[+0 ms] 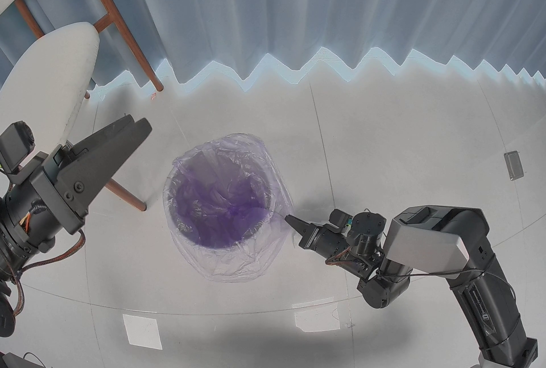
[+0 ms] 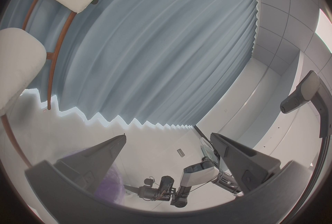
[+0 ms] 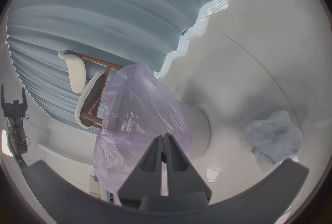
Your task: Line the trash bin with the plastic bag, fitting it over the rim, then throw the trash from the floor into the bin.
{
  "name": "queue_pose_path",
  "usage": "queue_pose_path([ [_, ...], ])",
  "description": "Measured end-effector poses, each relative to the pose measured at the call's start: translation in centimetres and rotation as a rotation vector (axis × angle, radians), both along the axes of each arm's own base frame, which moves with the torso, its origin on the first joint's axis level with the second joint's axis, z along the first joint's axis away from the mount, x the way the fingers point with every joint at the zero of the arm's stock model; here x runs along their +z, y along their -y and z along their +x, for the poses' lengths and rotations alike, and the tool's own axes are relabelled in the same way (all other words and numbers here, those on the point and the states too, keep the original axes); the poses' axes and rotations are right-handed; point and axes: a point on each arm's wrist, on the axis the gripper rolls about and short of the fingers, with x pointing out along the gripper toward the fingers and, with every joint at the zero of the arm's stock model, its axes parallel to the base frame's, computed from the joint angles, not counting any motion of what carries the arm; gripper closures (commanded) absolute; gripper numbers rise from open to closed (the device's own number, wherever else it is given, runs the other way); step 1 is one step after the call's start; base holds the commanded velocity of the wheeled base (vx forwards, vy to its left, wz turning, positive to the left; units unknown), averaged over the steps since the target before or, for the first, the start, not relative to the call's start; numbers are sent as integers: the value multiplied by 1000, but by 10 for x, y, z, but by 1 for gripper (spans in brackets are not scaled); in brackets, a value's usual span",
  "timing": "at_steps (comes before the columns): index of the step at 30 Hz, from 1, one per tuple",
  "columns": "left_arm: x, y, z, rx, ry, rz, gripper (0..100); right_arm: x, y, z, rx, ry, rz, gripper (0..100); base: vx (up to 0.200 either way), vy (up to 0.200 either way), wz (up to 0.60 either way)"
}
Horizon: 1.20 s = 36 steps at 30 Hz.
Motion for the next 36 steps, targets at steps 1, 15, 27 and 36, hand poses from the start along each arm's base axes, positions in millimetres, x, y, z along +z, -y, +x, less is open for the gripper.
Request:
queue_pose_path([
  [1, 1, 0, 0, 0, 1, -1, 0, -1, -2, 2, 2, 4, 3, 100, 0, 0, 0],
  [15, 1, 2, 6, -1, -19, -19, 0, -2, 7, -1, -37, -22, -8, 100, 0, 0, 0],
  [27, -1, 5, 10, -22, -65, -45, 0, 48, 48, -30, -92, -66, -28, 100, 0, -133, 0],
  [36, -2, 4, 14, -13, -77, -41, 0, 58, 49, -26, -104, -131, -64, 100, 0, -200, 0],
])
